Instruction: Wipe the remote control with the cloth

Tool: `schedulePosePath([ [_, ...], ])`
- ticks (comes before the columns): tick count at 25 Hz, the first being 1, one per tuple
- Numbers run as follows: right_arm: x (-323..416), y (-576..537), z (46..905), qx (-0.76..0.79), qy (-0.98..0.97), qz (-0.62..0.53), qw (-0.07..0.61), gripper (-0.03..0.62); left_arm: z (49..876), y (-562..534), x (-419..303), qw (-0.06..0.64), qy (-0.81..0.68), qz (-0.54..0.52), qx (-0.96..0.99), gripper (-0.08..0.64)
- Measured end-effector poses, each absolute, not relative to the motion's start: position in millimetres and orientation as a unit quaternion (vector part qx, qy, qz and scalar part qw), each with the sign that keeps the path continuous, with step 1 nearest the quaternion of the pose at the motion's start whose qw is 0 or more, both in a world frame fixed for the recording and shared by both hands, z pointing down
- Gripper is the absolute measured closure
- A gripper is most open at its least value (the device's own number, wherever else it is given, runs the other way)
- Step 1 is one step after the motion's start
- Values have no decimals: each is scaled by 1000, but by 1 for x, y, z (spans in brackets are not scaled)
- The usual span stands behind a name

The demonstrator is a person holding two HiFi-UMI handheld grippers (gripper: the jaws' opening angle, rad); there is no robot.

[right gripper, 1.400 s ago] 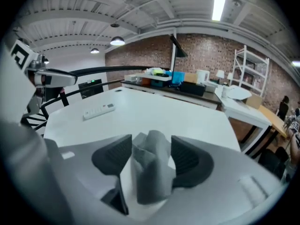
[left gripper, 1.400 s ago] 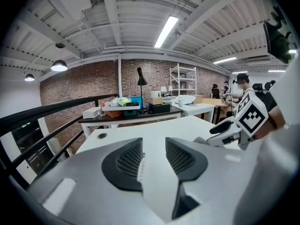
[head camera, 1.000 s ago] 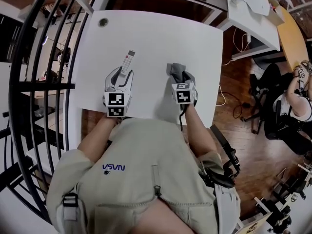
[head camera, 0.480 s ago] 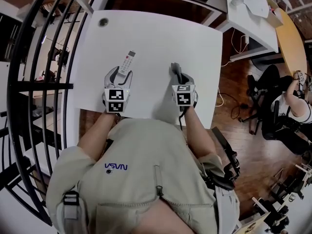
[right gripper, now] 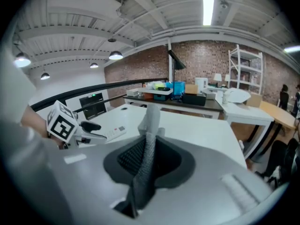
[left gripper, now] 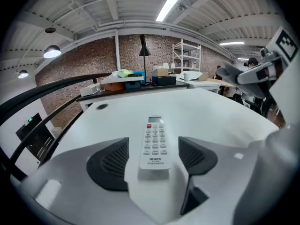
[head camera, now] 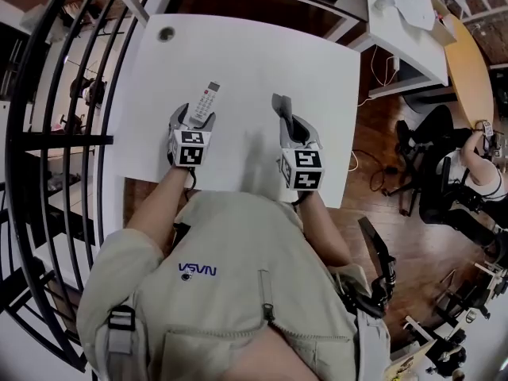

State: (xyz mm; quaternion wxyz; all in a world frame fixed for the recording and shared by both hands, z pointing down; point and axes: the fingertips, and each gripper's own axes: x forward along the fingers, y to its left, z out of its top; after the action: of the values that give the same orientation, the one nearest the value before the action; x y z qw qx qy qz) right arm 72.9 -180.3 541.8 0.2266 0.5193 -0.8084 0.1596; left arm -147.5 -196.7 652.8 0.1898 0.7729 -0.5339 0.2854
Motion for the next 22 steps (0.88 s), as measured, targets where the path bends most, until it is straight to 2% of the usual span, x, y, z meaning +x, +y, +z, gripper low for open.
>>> schedulePosePath([
  [13, 63, -166, 505, 523, -816, 165, 183, 546, 672, -199, -143, 215, -513, 291, 778, 215],
  [16, 58, -163, 504, 518, -820, 167, 177, 545, 672, -196, -141, 213, -498, 296, 787, 252],
  [18, 53, -163, 502, 514, -823, 168, 174, 545, 672, -195, -140, 205, -489, 302, 793, 313],
  [22, 40, -157, 494, 509, -828, 161, 169, 545, 670, -190, -147, 207, -487, 302, 793, 316],
])
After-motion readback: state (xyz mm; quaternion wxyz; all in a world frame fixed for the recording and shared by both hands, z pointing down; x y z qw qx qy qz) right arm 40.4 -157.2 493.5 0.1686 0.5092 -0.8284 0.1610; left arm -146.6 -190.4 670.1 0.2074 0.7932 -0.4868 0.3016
